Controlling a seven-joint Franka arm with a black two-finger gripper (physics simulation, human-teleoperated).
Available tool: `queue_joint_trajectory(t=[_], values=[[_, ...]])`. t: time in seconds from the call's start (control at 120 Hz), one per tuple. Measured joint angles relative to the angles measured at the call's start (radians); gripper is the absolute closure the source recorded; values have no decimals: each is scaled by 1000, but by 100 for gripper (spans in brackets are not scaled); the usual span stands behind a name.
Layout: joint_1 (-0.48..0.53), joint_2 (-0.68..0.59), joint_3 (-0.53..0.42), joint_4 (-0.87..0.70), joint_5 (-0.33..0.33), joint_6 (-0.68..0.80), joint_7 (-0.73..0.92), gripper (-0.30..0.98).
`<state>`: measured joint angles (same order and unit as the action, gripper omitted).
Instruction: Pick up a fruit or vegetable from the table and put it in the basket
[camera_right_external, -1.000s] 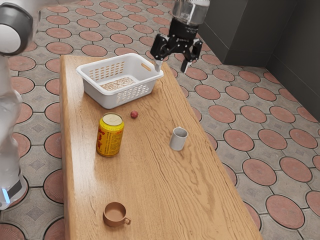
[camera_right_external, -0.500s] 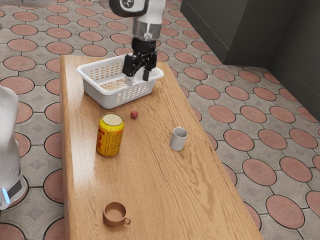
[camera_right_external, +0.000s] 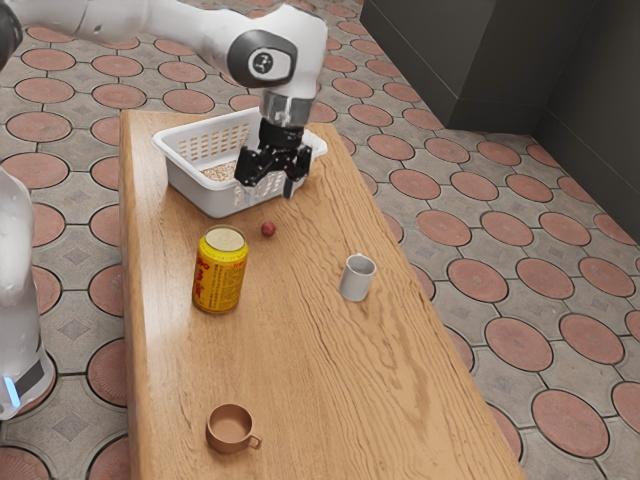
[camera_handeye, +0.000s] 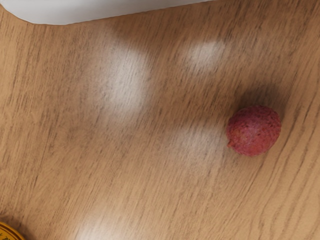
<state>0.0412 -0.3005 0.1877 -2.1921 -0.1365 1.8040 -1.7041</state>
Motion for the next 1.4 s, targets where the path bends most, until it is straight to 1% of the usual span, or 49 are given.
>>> queue_joint_trajectory(t=[0.042, 0.225, 0.333, 0.575, 0.658, 0.858, 1.017, 1.083, 1.175, 1.275, 1.4], values=[[2, -3, 6, -11, -7, 18, 27, 0], [5, 0, 13, -34, -85, 65, 60, 0], [4, -6, 13, -37, -100, 76, 69, 0], [-37, -37, 3, -19, -6, 3, 6, 0], [-40, -42, 3, -19, 15, -25, -30, 0], [-27, -37, 8, -20, 32, -59, -99, 0], [51, -10, 10, -16, 36, -70, -132, 0], [54, 18, 7, 29, 38, -72, -142, 0], [52, 79, 2, 108, 72, -69, -154, 0], [59, 106, 4, 125, 89, -63, -165, 0], [64, 128, 8, 128, 92, -56, -175, 0]])
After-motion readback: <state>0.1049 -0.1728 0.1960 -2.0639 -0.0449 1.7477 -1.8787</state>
